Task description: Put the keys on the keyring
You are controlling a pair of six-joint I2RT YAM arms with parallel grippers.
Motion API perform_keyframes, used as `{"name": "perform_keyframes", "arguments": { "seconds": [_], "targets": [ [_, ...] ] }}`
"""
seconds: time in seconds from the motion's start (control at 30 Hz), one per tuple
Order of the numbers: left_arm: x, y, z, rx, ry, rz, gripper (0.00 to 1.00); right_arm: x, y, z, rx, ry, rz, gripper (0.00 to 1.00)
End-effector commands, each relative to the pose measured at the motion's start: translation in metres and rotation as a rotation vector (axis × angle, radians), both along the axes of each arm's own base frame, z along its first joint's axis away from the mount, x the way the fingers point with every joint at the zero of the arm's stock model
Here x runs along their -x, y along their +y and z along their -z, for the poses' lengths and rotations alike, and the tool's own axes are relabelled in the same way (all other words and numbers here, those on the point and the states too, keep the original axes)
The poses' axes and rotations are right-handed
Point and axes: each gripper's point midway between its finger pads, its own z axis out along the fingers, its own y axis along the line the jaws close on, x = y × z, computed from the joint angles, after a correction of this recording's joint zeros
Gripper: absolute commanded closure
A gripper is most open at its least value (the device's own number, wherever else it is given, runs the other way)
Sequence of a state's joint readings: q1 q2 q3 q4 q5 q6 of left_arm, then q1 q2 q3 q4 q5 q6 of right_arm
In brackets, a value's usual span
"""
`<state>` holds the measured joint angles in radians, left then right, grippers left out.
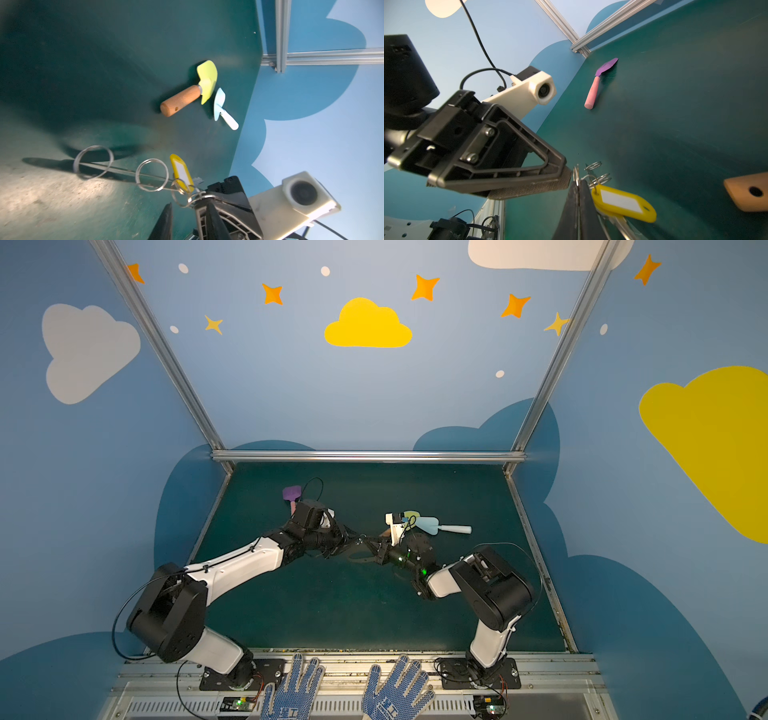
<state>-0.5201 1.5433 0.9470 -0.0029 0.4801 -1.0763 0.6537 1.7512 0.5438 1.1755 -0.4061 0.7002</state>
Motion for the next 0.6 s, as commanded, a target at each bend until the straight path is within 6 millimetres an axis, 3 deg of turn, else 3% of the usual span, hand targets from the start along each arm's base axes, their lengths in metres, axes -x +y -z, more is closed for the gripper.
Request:
{"name": "perform_keyframes", "arguments": {
  "seconds": [0.0, 0.57],
  "targets": [
    [-0.0024, -0.0072, -0.008, 0.029, -0.057, 0.036, 0.69, 0.0049, -0.0003, -0.0159, -0.044, -0.034, -0.026, 1.0],
    [-0.0099, -0.0137, -0.0083, 0.057, -0.084, 0.043, 0.69, 0.0049, 0.0004, -0.0199, -0.084, -0.015, -0.052, 1.0]
  ]
}}
